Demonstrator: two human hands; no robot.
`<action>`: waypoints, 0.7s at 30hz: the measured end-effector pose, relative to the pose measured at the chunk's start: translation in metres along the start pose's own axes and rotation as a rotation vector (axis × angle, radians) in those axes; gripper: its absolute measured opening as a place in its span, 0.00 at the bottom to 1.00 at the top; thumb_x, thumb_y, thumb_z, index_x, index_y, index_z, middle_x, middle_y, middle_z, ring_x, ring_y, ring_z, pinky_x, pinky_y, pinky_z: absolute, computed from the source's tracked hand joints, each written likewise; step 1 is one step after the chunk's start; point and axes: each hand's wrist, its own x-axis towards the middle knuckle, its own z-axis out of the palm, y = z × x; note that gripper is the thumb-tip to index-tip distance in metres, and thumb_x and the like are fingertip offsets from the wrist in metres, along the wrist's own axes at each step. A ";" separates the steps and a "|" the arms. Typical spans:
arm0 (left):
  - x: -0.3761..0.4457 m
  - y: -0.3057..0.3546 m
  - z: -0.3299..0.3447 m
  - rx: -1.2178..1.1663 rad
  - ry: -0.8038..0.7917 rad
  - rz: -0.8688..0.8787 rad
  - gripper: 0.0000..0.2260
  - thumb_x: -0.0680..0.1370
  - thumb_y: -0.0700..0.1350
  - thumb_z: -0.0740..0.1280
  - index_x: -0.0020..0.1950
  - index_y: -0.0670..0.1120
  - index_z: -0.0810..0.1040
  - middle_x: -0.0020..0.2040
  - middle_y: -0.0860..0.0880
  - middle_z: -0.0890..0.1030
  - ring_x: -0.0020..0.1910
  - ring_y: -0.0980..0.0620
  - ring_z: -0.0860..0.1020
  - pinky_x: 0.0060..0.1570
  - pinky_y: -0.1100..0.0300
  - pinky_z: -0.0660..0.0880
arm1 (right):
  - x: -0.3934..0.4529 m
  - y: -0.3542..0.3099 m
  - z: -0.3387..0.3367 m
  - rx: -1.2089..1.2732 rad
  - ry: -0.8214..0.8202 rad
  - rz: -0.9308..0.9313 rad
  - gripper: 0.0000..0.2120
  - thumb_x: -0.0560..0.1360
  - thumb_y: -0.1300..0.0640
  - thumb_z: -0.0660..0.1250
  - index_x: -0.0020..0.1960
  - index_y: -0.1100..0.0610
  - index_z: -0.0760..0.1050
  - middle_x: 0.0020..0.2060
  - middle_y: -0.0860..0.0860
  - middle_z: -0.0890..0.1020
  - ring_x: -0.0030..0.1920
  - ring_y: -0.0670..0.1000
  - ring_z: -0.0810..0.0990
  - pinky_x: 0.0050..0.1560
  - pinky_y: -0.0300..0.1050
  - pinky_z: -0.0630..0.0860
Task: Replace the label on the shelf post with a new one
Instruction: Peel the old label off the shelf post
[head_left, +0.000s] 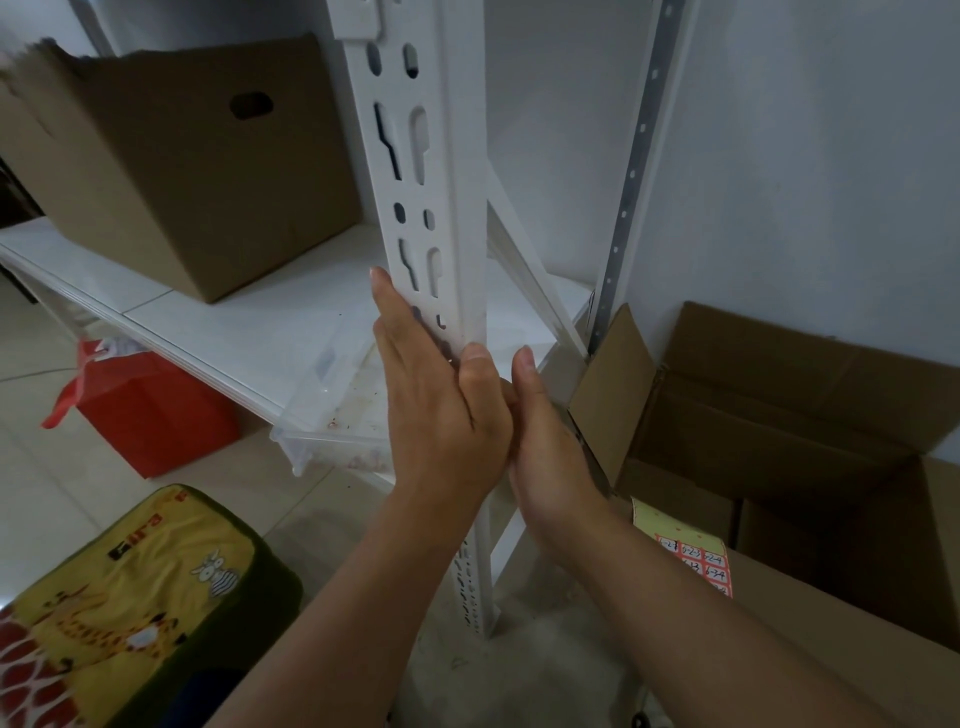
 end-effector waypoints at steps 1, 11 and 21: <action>0.000 0.000 0.000 0.002 0.000 0.000 0.32 0.76 0.34 0.59 0.76 0.33 0.47 0.63 0.57 0.55 0.57 0.85 0.53 0.53 0.85 0.57 | 0.000 0.000 0.000 0.003 -0.002 0.000 0.27 0.71 0.32 0.45 0.41 0.38 0.83 0.45 0.41 0.85 0.50 0.36 0.81 0.53 0.38 0.74; 0.000 0.000 0.000 -0.004 -0.004 0.003 0.32 0.75 0.34 0.58 0.76 0.32 0.48 0.63 0.56 0.55 0.58 0.83 0.55 0.53 0.85 0.57 | 0.000 0.000 0.000 0.014 0.003 -0.005 0.27 0.71 0.32 0.46 0.41 0.38 0.83 0.44 0.41 0.85 0.49 0.37 0.82 0.53 0.38 0.74; 0.000 -0.003 0.001 0.007 -0.005 0.012 0.32 0.76 0.34 0.59 0.76 0.32 0.47 0.63 0.58 0.55 0.57 0.85 0.53 0.54 0.85 0.56 | 0.000 0.001 0.000 0.032 0.000 -0.002 0.27 0.71 0.32 0.46 0.43 0.41 0.83 0.47 0.43 0.85 0.52 0.39 0.81 0.56 0.41 0.74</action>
